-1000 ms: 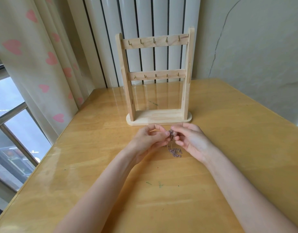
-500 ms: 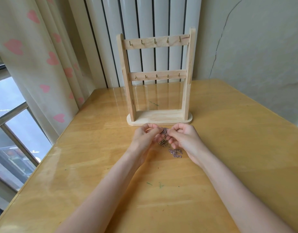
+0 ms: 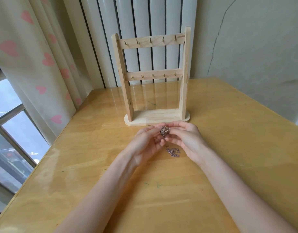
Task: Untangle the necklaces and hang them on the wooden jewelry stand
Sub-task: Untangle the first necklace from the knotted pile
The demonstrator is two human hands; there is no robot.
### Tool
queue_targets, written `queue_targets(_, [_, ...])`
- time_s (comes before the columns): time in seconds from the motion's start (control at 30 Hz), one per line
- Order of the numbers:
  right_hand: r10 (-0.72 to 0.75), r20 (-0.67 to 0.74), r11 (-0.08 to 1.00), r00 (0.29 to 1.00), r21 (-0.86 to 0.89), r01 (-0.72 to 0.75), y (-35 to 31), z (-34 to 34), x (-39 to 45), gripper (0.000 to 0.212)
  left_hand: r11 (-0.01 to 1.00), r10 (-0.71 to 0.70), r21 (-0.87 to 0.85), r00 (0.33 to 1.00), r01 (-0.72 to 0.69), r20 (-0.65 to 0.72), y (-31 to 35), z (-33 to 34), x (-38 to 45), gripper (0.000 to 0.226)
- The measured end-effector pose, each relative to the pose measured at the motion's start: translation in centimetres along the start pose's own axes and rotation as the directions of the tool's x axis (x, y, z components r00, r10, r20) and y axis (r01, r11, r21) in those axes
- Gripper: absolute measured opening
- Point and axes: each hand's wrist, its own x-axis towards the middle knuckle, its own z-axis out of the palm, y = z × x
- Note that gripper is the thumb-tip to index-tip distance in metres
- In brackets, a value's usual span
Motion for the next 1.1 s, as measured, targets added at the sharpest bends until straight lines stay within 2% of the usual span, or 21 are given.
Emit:
queue_targets(0.07, [-0.002, 0.021, 1.0, 1.0, -0.01, 0.002, 0.0, -0.2, -0.1, 0.013, 1.0, -0.015, 0.015, 1.0, 0.015, 0.019, 0.2, 0.0, -0.1, 0.014])
queue_targets(0.13, [-0.01, 0.033, 0.999, 0.999, -0.046, 0.011, 0.1, -0.3, -0.1, 0.013, 0.994, -0.003, 0.107, 1.0, 0.0, 0.026, 0.2, -0.1, -0.3, 0.011])
queue_targets(0.2, [-0.016, 0.038, 0.996, 0.999, -0.089, 0.019, 0.2, -0.3, -0.1, 0.013, 0.967, 0.059, 0.25, 0.998, -0.058, 0.004, -0.1, -0.2, -0.4, 0.004])
queue_targets(0.3, [-0.016, 0.038, 0.996, 0.999, -0.092, 0.019, 0.1, -0.2, -0.2, 0.009, 0.899, 0.183, 0.411, 0.982, -0.148, -0.048, -0.2, -0.9, -0.1, 0.013])
queue_targets(0.37, [-0.001, 0.058, 0.999, 0.998, -0.041, 0.004, -0.1, -0.5, -0.2, 0.008, 0.908, 0.209, 0.38, 0.976, -0.174, -0.053, 0.1, -1.2, -0.1, 0.019])
queue_targets(0.47, [0.011, 0.079, 1.0, 0.997, 0.005, -0.011, -0.2, -0.7, -0.1, 0.009, 0.967, 0.18, 0.187, 0.983, -0.171, -0.034, 0.7, -1.4, -0.2, 0.019])
queue_targets(0.5, [0.008, 0.072, 1.0, 0.997, 0.014, -0.009, -0.2, -0.7, -0.1, 0.009, 0.966, 0.18, 0.194, 0.983, -0.171, -0.027, 0.8, -1.4, -0.2, 0.02])
queue_targets(0.57, [-0.011, 0.059, 0.999, 0.998, 0.039, 0.009, -0.3, -0.8, 0.0, 0.009, 0.915, 0.204, 0.361, 0.979, -0.183, -0.02, 0.5, -1.4, -0.2, 0.022])
queue_targets(0.67, [-0.04, 0.047, 0.999, 0.998, 0.035, 0.038, -0.2, -0.8, 0.2, 0.008, 0.781, 0.273, 0.591, 0.961, -0.205, -0.028, 0.2, -1.1, -0.2, 0.018])
queue_targets(0.77, [-0.057, 0.031, 0.998, 0.998, 0.023, 0.056, -0.1, -0.8, 0.3, 0.007, 0.773, 0.284, 0.596, 0.959, -0.218, -0.018, 0.3, -0.9, -0.3, 0.016])
queue_targets(0.9, [-0.084, 0.018, 0.996, 0.996, 0.034, 0.084, -0.2, -1.0, 0.4, 0.006, 0.797, 0.192, 0.584, 0.981, -0.156, 0.001, 0.2, -1.2, -0.5, 0.017])
queue_targets(1.03, [-0.113, 0.029, 0.993, 0.993, -0.015, 0.113, 0.0, -1.0, 0.3, 0.009, 0.842, 0.148, 0.525, 0.989, -0.128, 0.004, 0.2, -1.1, -0.5, 0.012])
queue_targets(1.1, [-0.162, -0.005, 0.981, 0.987, -0.106, 0.16, 0.1, -1.0, 0.5, 0.013, 0.875, 0.152, 0.47, 0.988, -0.118, -0.034, 0.3, -1.2, -0.5, 0.011])
